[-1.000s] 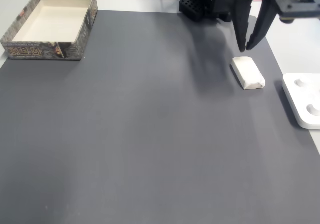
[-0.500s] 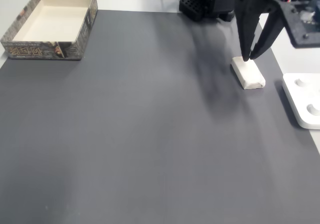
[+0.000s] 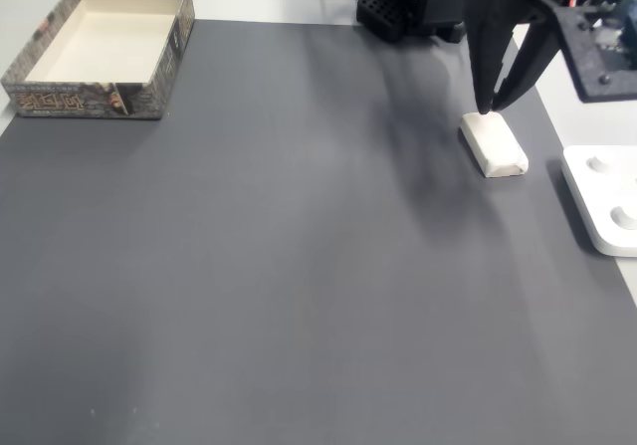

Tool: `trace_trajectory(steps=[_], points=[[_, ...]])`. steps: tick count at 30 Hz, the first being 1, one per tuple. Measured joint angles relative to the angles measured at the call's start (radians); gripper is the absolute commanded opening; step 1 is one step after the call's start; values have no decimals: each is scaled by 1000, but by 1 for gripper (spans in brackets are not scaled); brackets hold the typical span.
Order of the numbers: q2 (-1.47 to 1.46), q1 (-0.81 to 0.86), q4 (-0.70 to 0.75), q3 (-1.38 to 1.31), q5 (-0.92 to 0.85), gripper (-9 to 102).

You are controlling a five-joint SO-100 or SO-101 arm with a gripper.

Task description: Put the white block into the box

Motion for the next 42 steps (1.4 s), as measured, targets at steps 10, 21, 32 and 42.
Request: trace_trajectory(steps=[10, 21, 32, 42], points=[[-15, 0, 3, -2, 11, -2], [-15, 21, 9, -2, 32, 4], [-15, 55, 12, -2, 91, 21], [-51, 55, -12, -20, 115, 26]])
